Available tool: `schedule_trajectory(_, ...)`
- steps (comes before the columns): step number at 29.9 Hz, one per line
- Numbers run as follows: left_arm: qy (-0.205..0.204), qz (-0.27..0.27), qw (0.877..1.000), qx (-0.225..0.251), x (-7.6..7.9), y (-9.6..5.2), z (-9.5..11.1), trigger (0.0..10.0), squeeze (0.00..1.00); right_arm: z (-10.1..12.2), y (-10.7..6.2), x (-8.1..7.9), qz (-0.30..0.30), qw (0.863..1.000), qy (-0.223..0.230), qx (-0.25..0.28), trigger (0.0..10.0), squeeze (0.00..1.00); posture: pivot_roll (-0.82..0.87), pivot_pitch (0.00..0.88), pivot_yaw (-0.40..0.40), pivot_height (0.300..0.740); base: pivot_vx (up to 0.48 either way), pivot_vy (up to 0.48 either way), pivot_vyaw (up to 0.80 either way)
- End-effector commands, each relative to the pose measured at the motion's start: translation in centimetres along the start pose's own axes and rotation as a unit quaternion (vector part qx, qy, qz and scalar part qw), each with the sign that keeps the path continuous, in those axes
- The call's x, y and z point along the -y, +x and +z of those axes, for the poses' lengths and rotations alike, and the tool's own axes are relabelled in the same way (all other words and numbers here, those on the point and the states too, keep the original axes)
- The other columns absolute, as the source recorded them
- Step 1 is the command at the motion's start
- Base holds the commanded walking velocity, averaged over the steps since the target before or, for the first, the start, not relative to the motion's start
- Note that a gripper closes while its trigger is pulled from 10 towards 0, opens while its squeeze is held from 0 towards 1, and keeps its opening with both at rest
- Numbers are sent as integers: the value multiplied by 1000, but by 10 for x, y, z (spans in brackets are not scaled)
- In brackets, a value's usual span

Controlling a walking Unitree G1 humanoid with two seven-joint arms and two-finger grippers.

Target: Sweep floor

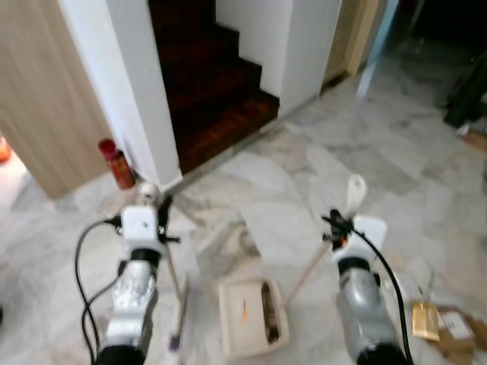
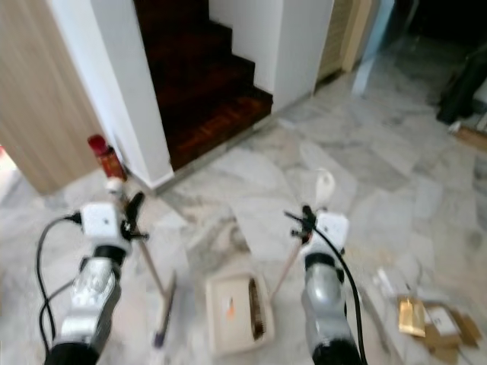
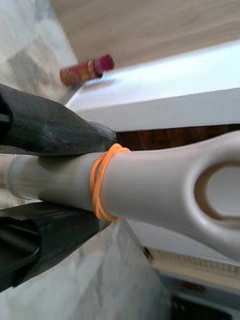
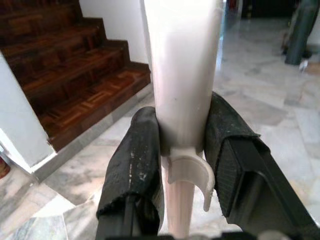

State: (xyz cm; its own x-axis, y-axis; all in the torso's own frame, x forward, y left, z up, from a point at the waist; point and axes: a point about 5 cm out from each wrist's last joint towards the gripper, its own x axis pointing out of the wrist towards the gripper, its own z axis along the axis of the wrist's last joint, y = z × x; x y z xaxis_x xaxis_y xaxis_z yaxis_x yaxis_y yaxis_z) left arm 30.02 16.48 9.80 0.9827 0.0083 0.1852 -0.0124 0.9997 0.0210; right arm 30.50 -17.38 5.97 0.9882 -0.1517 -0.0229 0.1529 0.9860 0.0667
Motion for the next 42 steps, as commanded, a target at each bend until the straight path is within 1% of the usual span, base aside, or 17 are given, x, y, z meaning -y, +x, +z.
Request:
schedule_trajectory(1,12,6,1000,22,-8,4,11,10000,0,15,6,-8,13,999,-6,32,10000,0,72,0,-46,740,0,416,0)
schedule_trajectory(3,12,6,1000,22,-8,4,11,10000,0,15,6,-8,14,999,-6,32,10000,0,74,0,-46,740,0,418,0)
schedule_trajectory(8,14,6,1000,22,-9,4,11,10000,0,14,5,-12,19,999,-3,29,10000,0,79,0,-45,740,0,410,773)
schedule_trajectory(13,14,4,1000,22,-9,4,11,10000,0,13,5,-13,21,999,1,29,10000,0,80,0,-44,740,0,406,0)
schedule_trajectory(17,15,3,1000,22,-9,4,11,10000,0,13,5,-13,24,999,-6,29,10000,0,82,0,-46,740,0,403,0)
schedule_trajectory(27,13,0,1000,24,-6,4,13,10000,0,14,5,-16,31,999,-3,31,10000,0,88,0,-47,740,0,401,798)
schedule_trajectory(39,13,2,1000,22,-7,3,13,10000,0,12,3,-20,40,999,-5,25,10000,0,89,0,-47,740,0,392,0)
schedule_trajectory(42,12,2,1000,22,-7,3,13,10000,0,12,3,-20,40,999,-3,26,10000,0,89,0,-45,740,0,386,800)
